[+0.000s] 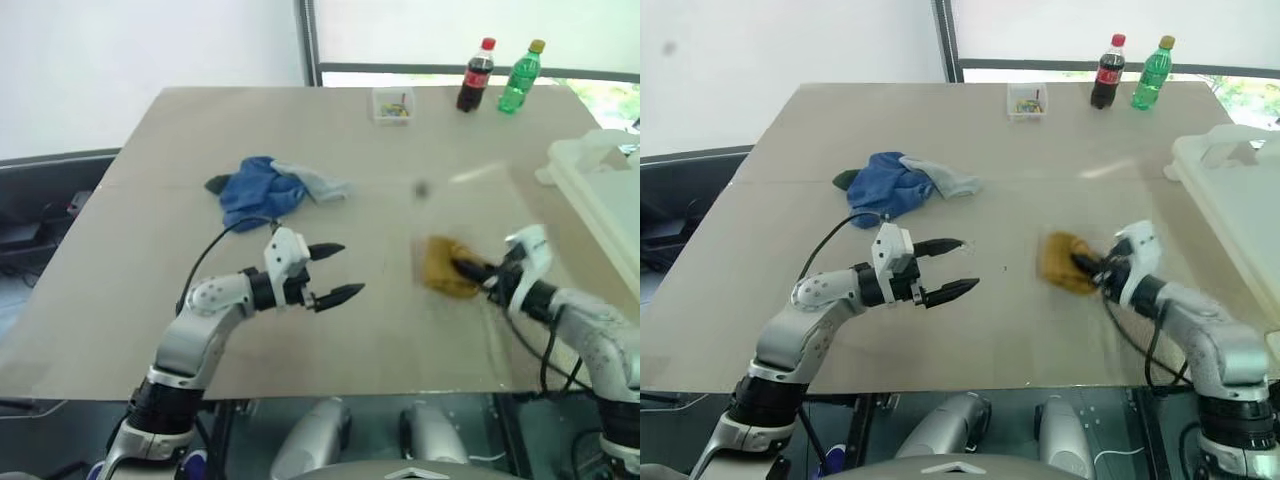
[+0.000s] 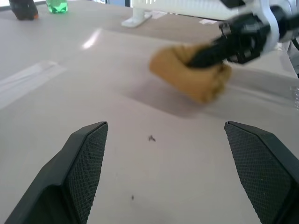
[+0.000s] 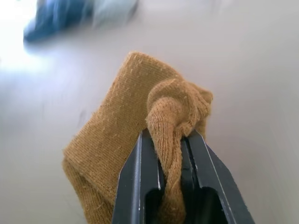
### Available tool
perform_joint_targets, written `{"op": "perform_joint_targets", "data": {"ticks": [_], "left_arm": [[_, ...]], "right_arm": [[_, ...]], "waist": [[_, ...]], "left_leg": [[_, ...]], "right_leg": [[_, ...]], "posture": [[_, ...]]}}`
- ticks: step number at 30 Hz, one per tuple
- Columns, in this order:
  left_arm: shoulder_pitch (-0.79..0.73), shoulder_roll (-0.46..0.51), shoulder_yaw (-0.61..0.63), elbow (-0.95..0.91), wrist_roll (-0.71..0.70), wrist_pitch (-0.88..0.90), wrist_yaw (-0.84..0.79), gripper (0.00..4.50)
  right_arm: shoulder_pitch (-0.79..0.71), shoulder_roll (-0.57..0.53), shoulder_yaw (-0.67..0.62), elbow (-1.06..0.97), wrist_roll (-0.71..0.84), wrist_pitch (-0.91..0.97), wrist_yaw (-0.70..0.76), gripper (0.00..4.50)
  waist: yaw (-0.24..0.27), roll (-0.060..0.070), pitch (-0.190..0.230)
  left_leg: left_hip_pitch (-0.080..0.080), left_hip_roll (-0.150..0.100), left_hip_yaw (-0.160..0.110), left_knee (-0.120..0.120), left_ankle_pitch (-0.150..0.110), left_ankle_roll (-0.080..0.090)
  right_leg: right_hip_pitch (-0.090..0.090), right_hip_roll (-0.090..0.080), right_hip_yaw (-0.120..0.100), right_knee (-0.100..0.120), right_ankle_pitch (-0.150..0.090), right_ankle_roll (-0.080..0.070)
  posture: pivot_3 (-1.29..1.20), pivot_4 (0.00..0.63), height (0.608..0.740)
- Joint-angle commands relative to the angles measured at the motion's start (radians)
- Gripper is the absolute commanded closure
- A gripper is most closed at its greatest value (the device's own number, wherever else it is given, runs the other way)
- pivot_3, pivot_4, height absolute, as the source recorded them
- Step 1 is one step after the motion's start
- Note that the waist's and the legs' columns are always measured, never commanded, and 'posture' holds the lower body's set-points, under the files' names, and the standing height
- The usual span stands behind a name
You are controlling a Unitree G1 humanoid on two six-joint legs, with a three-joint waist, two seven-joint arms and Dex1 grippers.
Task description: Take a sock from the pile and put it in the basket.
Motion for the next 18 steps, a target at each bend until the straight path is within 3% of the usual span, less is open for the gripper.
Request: {"op": "perform_joint_targets", "data": {"ticks": [1, 6, 10, 18], "left_arm": [[-0.020, -0.015, -0.005, 0.014, 0.006, -0.029, 0.007, 0.27], [-0.039, -0.040, -0.016, 0.038, 0.016, -0.040, 0.016, 0.27], [-0.047, -0.050, -0.019, 0.044, 0.021, -0.041, 0.024, 0.27], [-0.036, -0.051, -0.014, 0.031, 0.020, -0.033, 0.042, 0.27]], "right_arm": [[-0.092, -0.006, -0.161, 0.046, 0.079, -0.021, -0.077, 4.45], [-0.305, -0.084, -0.339, 0.196, 0.133, -0.043, -0.203, 4.45], [-0.391, -0.217, -0.379, 0.307, 0.092, -0.056, -0.229, 4.45], [-0.344, -0.573, -0.339, 0.551, 0.031, 0.092, -0.083, 4.45]], "waist": [[0.000, 0.000, 0.000], [-0.005, 0.001, 0.000], [-0.008, 0.001, 0.000], [-0.021, 0.002, 0.000]], "left_leg": [[0.000, 0.000, 0.000, -0.001, 0.001, -0.002], [-0.006, 0.000, 0.003, -0.003, 0.002, -0.002], [-0.013, 0.000, 0.004, -0.001, 0.002, -0.002], [-0.013, 0.001, 0.006, 0.000, 0.002, -0.002]], "right_leg": [[0.000, 0.000, 0.000, 0.000, 0.000, 0.000], [-0.009, 0.000, 0.003, 0.001, 0.000, 0.000], [-0.014, 0.000, 0.003, 0.001, 0.000, -0.001], [-0.014, 0.000, 0.004, 0.001, 0.000, -0.001]], "posture": [[0.00, 0.150, 0.740], [0.00, 0.150, 0.740], [0.00, 0.150, 0.740], [0.00, 0.150, 0.740]]}}
